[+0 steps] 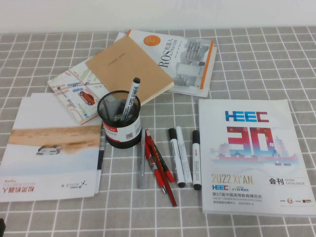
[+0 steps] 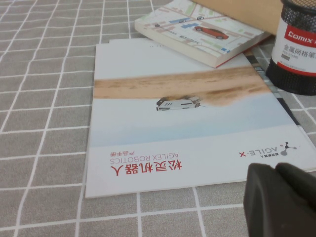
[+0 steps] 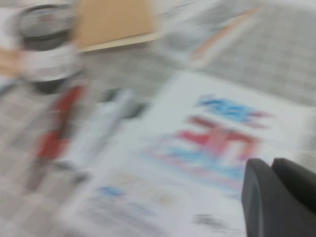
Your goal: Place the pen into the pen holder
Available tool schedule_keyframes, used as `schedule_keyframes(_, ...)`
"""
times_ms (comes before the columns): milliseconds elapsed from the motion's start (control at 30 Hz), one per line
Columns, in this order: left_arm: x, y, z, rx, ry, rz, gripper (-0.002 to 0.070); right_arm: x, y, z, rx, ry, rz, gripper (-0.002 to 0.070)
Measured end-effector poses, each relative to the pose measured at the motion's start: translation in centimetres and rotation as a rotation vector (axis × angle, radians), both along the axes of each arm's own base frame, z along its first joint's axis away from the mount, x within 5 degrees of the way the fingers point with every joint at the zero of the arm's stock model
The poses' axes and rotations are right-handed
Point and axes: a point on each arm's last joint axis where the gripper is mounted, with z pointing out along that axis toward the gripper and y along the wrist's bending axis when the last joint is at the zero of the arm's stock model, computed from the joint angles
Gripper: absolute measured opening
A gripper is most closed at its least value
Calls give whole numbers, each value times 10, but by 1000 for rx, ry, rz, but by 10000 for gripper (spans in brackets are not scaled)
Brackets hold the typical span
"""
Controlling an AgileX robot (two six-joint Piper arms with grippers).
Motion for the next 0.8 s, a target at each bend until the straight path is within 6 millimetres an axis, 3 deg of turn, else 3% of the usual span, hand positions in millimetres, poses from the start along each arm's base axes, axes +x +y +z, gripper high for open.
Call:
schedule_keyframes(233,0,0,0,0,0,0,-3,-23,-37,-32,55,-183,-276,-12)
schedule_keyframes(467,0,0,0,0,0,0,-3,-40,-48,-79,134,-290,-426,-12)
schedule_keyframes(800,0,0,0,0,0,0,-3,-47,-47,-108,108,-34,-437,-13)
